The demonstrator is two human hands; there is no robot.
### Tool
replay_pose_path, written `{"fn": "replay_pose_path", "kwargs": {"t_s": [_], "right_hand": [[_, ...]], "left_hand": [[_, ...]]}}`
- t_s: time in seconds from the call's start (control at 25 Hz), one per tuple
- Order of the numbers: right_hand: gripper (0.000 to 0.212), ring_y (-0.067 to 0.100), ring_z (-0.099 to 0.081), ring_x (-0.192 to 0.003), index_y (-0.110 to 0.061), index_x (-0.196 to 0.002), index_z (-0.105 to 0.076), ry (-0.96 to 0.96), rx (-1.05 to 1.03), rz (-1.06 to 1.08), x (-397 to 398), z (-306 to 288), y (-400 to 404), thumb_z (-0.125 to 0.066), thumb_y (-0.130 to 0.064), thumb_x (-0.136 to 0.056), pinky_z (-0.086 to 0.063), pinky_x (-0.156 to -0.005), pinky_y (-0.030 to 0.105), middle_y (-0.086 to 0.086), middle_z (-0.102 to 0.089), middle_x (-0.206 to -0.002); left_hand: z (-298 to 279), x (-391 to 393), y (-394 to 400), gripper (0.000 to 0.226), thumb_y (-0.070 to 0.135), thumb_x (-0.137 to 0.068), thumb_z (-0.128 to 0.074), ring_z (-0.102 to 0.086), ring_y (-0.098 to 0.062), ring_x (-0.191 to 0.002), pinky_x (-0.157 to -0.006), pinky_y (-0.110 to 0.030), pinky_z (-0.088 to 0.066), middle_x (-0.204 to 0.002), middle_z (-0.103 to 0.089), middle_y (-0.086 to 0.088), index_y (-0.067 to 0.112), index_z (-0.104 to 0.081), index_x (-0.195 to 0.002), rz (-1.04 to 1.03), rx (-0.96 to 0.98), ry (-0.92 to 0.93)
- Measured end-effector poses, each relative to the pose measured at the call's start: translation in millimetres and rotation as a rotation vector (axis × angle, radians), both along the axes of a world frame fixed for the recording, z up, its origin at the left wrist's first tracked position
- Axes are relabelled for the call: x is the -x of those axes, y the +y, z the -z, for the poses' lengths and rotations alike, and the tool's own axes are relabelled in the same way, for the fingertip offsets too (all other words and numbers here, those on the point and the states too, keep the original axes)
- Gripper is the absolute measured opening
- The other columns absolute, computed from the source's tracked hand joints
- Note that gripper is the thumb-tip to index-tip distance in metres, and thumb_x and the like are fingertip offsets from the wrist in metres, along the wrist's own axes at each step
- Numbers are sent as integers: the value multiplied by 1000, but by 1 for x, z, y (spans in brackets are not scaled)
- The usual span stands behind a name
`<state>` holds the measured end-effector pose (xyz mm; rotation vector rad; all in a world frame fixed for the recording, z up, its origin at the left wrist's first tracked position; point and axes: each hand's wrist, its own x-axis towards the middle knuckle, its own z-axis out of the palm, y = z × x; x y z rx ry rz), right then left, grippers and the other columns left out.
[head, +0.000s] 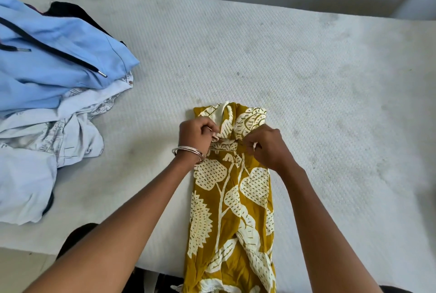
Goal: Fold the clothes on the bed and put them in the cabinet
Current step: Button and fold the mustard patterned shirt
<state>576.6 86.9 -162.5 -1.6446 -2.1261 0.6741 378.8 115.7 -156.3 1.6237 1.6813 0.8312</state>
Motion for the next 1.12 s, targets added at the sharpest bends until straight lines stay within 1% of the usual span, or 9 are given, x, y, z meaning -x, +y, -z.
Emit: {"fn": "replay_pose_path", "kwargs": {"t_s": [0.12, 0.24, 0.4, 0.52, 0.64, 0.76, 0.84, 0.96, 1.12], "right_hand": [[28, 29, -60, -84, -4, -75, -69, 115, -45, 234, 8, -5, 10, -48, 12, -68, -40, -65, 28, 8, -68, -79], [49, 28, -52, -112, -6, -113, -66, 49, 10, 209, 28, -9, 23, -50, 17, -73, -41, -84, 30, 12, -65, -114], [65, 30, -29, -141, -17, -150, -29, -156, 200, 156, 31, 16, 13, -50, -4, -90, -28, -112, 49, 10, -40, -151], [61, 31, -11, -146, -29, -152, -22, -346, 184, 79, 34, 30, 0, -47, -20, -98, -15, -114, 55, 5, -19, -160], [59, 37, -6, -146, -33, -150, -31, -389, 192, 18, 39, 27, -5, -47, -14, -96, -15, -115, 58, 6, -12, -161], [40, 34, -26, -137, -26, -127, -62, -174, 93, 182, 26, 23, -17, -47, -14, -92, -23, -102, 47, 7, -40, -147], [39, 30, -37, -125, -19, -113, -68, 68, 69, 457, 16, 26, -35, -47, -8, -82, -27, -94, 42, 6, -52, -131], [37, 29, -52, -113, -11, -122, -58, 319, 133, 848, 13, 31, -76, -51, 3, -88, -40, -90, 36, 7, -57, -112], [30, 29, -63, -95, -6, -119, -56, 404, 321, 998, 13, 28, -122, -52, -30, -100, -42, -74, 30, 8, -66, -93]], "left_hand": [[13, -2, 20, 34, 18, -85, -69, -63, -27, -101, -83, -35, -51, -110, -65, -10, 10, -62, -117, -148, 209, 167], [14, -16, 34, 58, 40, -78, -76, -60, -34, -109, -85, -41, -51, -119, -63, -14, 9, -57, -124, -153, 482, 247], [1, -28, 41, 27, 22, -84, -69, -65, -30, -97, -73, -33, -52, -106, -70, -11, 10, -69, -108, -322, 234, 253], [-8, -27, 36, 17, 17, -86, -67, -62, -25, -90, -72, -30, -48, -98, -66, -9, 13, -70, -102, -94, -71, 209], [-9, -23, 25, 25, 23, -89, -63, -59, -22, -99, -82, -34, -50, -108, -59, -4, 27, -67, -114, 365, -71, 570], [3, -21, 4, 51, 30, -91, -62, -55, -22, -109, -89, -39, -50, -123, -52, -1, 38, -45, -138, 612, 117, 686], [15, -15, -12, 58, 25, -90, -63, -55, -24, -113, -89, -41, -52, -131, -47, -3, 34, -39, -142, 510, 190, 477], [31, -7, -50, 57, 13, -87, -64, -53, -27, -113, -91, -41, -52, -128, -46, -7, 26, -45, -139, 297, 122, 406], [42, 8, -126, 57, 23, -83, -71, -52, -36, -109, -93, -47, -47, -120, -52, -18, 11, -48, -134, -182, 293, 243]]}}
